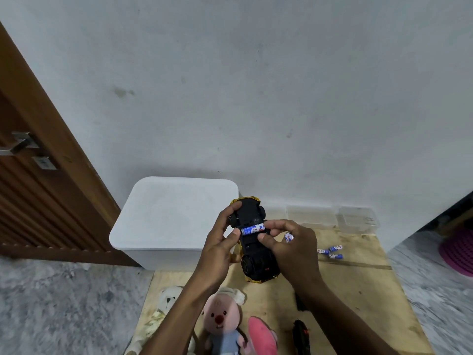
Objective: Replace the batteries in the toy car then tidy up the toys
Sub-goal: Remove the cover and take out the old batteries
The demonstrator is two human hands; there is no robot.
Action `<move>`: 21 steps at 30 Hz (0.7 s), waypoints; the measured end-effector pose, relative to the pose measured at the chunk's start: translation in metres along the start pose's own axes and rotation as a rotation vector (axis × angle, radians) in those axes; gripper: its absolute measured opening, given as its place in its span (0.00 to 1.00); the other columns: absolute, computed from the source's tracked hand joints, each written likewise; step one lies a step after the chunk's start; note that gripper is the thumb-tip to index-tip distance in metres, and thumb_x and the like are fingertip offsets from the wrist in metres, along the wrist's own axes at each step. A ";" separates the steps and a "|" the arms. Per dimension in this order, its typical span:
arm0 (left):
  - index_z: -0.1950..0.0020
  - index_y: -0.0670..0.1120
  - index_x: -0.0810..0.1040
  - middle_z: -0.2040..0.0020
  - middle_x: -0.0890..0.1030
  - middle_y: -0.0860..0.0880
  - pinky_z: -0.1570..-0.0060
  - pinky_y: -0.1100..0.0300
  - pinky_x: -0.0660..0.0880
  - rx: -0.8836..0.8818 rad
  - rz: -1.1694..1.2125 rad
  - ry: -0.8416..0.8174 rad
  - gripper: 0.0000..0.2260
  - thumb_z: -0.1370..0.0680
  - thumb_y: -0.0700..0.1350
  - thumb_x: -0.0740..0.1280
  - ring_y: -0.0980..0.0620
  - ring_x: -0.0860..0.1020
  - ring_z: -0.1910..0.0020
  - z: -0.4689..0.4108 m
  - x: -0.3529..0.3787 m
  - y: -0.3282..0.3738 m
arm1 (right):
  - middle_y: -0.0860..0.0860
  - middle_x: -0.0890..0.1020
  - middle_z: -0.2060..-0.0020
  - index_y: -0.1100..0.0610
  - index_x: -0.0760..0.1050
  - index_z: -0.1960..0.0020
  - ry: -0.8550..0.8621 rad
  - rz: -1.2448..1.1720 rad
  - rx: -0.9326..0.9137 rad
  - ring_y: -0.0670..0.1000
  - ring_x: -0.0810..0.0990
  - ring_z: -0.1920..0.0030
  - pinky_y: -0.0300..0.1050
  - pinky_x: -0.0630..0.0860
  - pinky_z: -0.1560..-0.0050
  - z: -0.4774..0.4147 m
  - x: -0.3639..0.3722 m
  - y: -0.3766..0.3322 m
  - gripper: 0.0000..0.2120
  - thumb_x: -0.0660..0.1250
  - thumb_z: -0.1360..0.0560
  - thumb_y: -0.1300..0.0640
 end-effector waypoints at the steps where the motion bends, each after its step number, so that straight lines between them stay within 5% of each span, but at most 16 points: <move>1: 0.32 0.63 0.75 0.35 0.78 0.59 0.59 0.55 0.80 0.000 0.008 0.003 0.22 0.22 0.44 0.60 0.56 0.81 0.42 0.000 -0.001 -0.001 | 0.46 0.81 0.67 0.51 0.85 0.55 -0.010 -0.020 0.018 0.44 0.82 0.62 0.40 0.79 0.59 0.000 0.001 0.001 0.11 0.78 0.33 0.64; 8: 0.31 0.61 0.74 0.32 0.77 0.56 0.57 0.44 0.76 -0.003 0.020 0.008 0.21 0.22 0.45 0.61 0.54 0.80 0.44 0.001 -0.003 -0.005 | 0.44 0.82 0.65 0.48 0.84 0.56 0.004 -0.029 -0.007 0.46 0.82 0.59 0.53 0.82 0.53 0.002 0.001 -0.003 0.13 0.78 0.34 0.65; 13: 0.32 0.63 0.74 0.33 0.77 0.58 0.54 0.44 0.81 -0.006 0.016 0.010 0.21 0.22 0.45 0.60 0.52 0.80 0.38 -0.001 -0.004 0.000 | 0.40 0.84 0.55 0.46 0.82 0.54 0.007 0.013 -0.148 0.43 0.83 0.52 0.46 0.79 0.49 0.004 -0.003 -0.018 0.14 0.80 0.34 0.61; 17: 0.29 0.61 0.73 0.32 0.76 0.57 0.56 0.50 0.82 -0.018 -0.009 0.012 0.22 0.22 0.45 0.60 0.52 0.79 0.37 -0.002 -0.005 0.001 | 0.42 0.85 0.57 0.49 0.82 0.54 0.032 0.028 -0.270 0.39 0.80 0.61 0.37 0.74 0.59 0.007 -0.005 -0.031 0.11 0.80 0.32 0.60; 21: 0.29 0.62 0.73 0.32 0.76 0.58 0.55 0.50 0.83 -0.030 -0.021 0.011 0.23 0.23 0.46 0.60 0.51 0.79 0.36 -0.001 -0.003 0.001 | 0.41 0.84 0.60 0.52 0.82 0.56 -0.028 -0.036 -0.276 0.44 0.83 0.57 0.36 0.77 0.55 0.001 0.002 -0.033 0.09 0.79 0.31 0.62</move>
Point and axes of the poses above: each hand's wrist, its own z-axis away from the middle knuckle, its own x-axis out of the palm, y = z × x, the point moved 9 cm from there along -z, towards the middle knuckle
